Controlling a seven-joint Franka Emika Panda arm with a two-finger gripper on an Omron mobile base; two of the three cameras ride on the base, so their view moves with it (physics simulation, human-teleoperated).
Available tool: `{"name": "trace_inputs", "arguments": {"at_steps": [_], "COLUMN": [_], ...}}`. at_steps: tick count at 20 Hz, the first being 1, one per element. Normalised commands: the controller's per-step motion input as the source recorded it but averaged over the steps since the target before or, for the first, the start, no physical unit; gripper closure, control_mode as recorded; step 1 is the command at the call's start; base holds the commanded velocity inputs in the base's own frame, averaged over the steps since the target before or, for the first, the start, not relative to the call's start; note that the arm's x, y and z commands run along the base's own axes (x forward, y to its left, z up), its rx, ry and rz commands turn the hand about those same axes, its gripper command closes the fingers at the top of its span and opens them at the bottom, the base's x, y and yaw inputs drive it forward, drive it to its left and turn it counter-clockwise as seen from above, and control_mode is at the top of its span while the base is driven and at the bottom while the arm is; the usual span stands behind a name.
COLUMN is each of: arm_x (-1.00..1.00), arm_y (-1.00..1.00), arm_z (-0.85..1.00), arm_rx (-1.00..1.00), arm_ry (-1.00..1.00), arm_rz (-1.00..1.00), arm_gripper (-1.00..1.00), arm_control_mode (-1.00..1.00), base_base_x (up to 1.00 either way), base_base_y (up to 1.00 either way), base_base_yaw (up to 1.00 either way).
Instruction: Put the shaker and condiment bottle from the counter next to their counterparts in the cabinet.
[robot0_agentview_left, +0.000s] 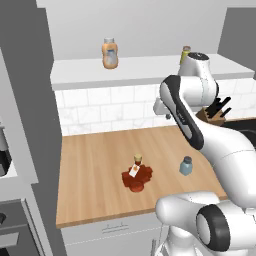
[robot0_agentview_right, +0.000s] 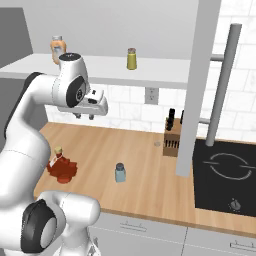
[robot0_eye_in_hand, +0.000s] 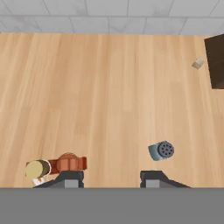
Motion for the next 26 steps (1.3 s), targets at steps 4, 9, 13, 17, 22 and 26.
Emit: {"name": "trace_inputs", "arguments": {"at_steps": [4,9,13,17,22,26], "arm_x": [-0.03,-0.12,-0.23,-0.35,-0.39,-0.29], "arm_y": [0.00,0.03,0.04,0.01,0.00,0.00], "arm_z": [0.00,0.00,0.00,0.00,0.00,-0.01], "arm_rx": [0.00,0.00,0.00,0.00,0.00,0.00], "arm_ry": [0.00,0.00,-0.01,-0.10,-0.18,-0.17], "arm_rz": [0.00,0.00,0.01,0.07,0.11,0.18], "arm_gripper": [-1.00,-1.00,-1.00,-1.00,-1.00,-1.00], "arm_control_mode": [-1.00,-1.00,-1.00,-1.00,-1.00,-1.00], "base_base_x": [0.00,0.00,0.00,0.00,0.00,0.00], "base_base_y": [0.00,0.00,0.00,0.00,0.00,0.00], "base_base_yaw": [0.00,0.00,0.00,0.00,0.00,0.00]}}
